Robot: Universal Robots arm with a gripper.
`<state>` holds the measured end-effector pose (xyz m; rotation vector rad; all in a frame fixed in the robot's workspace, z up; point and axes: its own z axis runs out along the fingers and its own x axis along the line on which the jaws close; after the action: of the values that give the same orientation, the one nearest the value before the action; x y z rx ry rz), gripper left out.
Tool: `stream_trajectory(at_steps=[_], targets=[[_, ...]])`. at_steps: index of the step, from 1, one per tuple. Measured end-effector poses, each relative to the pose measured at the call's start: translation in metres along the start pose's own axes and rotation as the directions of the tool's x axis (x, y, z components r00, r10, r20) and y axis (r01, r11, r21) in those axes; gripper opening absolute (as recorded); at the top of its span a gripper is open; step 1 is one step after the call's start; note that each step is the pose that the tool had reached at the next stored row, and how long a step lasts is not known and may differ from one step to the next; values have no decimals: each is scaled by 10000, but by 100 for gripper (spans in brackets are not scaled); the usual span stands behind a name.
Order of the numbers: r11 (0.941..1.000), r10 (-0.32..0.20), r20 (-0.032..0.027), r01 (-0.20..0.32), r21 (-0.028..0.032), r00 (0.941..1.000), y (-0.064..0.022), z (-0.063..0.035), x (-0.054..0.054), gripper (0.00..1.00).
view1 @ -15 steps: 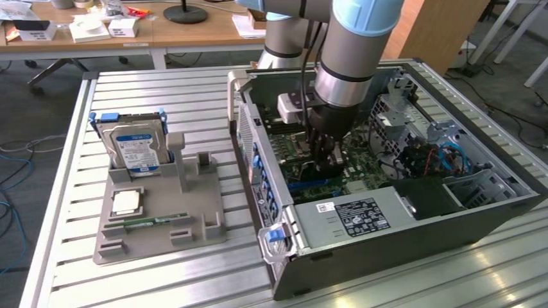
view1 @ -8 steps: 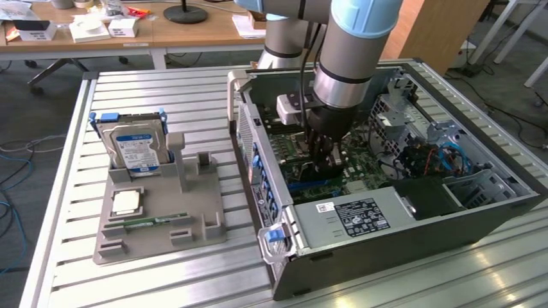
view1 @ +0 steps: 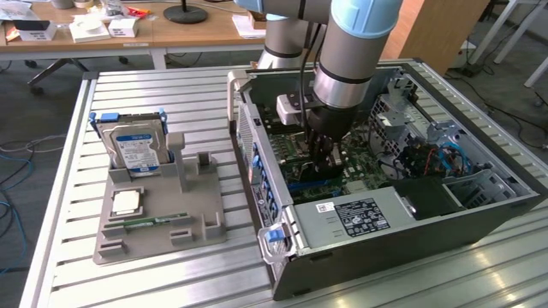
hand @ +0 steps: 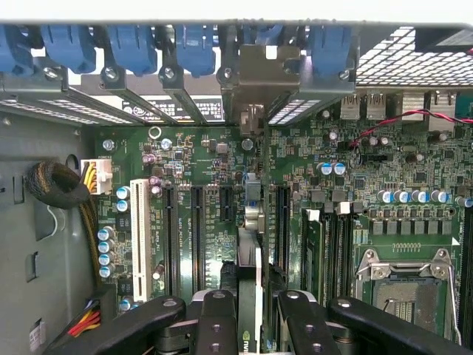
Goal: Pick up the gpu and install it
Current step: 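Insert the gpu into the slot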
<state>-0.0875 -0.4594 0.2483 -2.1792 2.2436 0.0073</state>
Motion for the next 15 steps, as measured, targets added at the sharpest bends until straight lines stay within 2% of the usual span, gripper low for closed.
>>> stream_trajectory(at_steps=[15], targets=[[10000,1,-15,-1,0,10000,-4,-1,0,26]])
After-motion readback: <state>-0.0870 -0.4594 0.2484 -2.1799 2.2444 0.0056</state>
